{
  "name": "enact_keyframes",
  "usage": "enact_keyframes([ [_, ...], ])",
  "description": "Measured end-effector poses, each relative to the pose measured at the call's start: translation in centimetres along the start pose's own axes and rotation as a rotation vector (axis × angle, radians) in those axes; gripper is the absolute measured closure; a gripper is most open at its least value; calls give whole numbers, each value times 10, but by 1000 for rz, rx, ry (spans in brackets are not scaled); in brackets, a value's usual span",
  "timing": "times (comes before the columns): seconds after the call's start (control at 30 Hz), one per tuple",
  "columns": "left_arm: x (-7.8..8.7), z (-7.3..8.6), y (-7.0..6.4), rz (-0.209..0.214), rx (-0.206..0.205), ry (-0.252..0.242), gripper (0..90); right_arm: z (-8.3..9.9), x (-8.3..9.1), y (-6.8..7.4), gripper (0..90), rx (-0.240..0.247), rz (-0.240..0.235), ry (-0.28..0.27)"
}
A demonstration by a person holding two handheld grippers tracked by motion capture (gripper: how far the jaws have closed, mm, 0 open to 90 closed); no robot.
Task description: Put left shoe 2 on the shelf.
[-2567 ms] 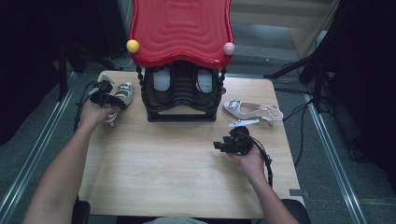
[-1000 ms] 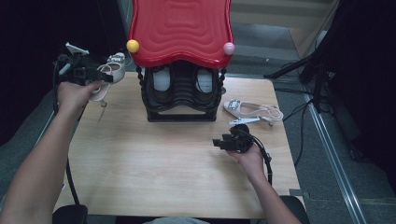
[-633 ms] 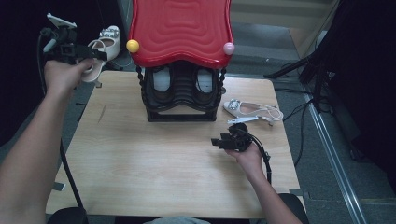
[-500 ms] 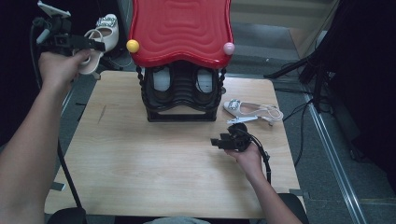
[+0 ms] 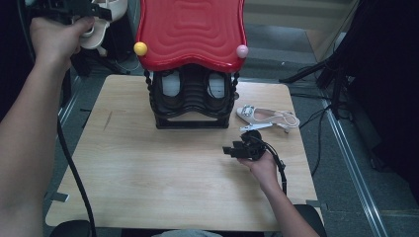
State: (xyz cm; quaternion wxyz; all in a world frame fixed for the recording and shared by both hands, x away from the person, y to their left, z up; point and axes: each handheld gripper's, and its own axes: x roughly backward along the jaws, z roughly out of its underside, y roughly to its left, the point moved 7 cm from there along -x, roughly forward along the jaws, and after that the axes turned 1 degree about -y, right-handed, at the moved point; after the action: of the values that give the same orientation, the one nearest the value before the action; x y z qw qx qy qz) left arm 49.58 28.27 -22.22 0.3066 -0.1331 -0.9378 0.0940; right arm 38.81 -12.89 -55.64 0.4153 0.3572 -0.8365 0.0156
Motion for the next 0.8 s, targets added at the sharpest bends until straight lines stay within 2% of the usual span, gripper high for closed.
enact_keyframes([
  [0.03,2,-7,-8,-1,-4,7,371,0,0,0,460,2,-1,0],
  [0.07,2,-7,-8,-1,-4,7,371,0,0,0,460,2,-1,0],
  [0.1,4,-15,-18,2,-9,5,371,0,0,0,460,1,-1,0],
  [0.13,4,-15,-18,2,-9,5,370,0,0,0,460,1,-1,0],
  [0.2,6,-25,-33,-4,-36,10,371,0,1,0,460,-1,-1,-1],
  [0.23,6,-25,-33,-4,-36,10,371,0,1,0,460,-1,-1,-1],
  [0.37,6,-37,-55,-8,-61,19,370,0,1,0,460,1,-3,-2],
  [0.4,4,-41,-66,1,-70,25,370,0,1,0,460,2,-3,-2],
  [0.43,4,-41,-66,1,-70,25,370,0,1,1,461,2,-2,-1],
  [0.5,-1,-45,-81,15,-73,30,370,0,1,1,460,3,-3,-1],
  [0.57,-3,-45,-86,23,-72,30,370,0,1,1,460,3,-3,-2],
  [0.63,-12,-42,-97,27,-86,55,370,0,2,1,460,1,-4,-4],
  [0.73,-19,-39,-102,22,-95,69,369,0,2,1,460,0,-3,-4],
  [0.8,-27,-36,-110,38,-94,78,369,0,2,1,460,1,-4,-5],
])
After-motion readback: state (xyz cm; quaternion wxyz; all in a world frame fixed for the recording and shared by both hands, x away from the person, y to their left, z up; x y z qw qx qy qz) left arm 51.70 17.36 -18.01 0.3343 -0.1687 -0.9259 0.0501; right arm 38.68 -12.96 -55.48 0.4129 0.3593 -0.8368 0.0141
